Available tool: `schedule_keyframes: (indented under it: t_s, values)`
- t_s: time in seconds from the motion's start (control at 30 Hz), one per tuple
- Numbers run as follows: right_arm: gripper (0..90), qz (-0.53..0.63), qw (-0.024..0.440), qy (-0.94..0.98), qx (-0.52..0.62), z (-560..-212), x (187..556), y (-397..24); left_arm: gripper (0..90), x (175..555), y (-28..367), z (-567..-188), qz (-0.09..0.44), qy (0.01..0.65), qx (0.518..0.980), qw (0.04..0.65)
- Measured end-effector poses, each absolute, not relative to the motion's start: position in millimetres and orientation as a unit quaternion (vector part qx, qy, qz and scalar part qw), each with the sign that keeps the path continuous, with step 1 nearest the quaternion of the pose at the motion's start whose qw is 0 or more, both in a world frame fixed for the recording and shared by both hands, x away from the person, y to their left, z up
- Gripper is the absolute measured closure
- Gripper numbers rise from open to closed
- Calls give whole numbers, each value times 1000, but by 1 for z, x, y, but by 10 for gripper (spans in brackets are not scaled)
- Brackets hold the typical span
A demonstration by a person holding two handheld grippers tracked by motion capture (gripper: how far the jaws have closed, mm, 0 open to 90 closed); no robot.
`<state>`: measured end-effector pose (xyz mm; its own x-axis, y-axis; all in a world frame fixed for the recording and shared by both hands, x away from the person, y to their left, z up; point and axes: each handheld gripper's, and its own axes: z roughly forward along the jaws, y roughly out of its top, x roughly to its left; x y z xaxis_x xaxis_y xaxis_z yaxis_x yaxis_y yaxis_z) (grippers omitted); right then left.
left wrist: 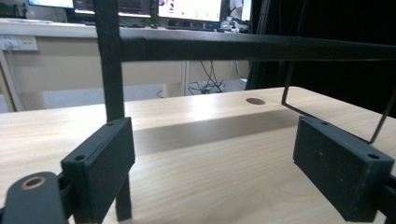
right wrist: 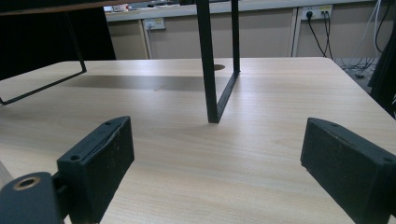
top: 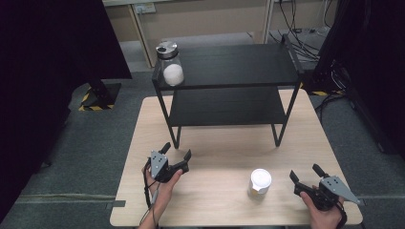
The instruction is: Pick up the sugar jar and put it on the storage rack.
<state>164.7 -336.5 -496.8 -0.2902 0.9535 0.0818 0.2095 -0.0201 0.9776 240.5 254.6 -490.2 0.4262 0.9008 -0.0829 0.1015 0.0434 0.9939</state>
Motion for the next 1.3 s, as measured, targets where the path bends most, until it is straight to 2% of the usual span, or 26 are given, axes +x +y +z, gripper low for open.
schedule_keyframes:
  t_s: [0.7, 1.3]
  values:
    - [99, 529, 351, 607, 479, -497, 165, -337, 116, 249, 257, -508, 303, 424, 618, 589]
    - [98, 528, 351, 608, 478, -497, 165, -337, 116, 251, 254, -512, 301, 418, 632, 579]
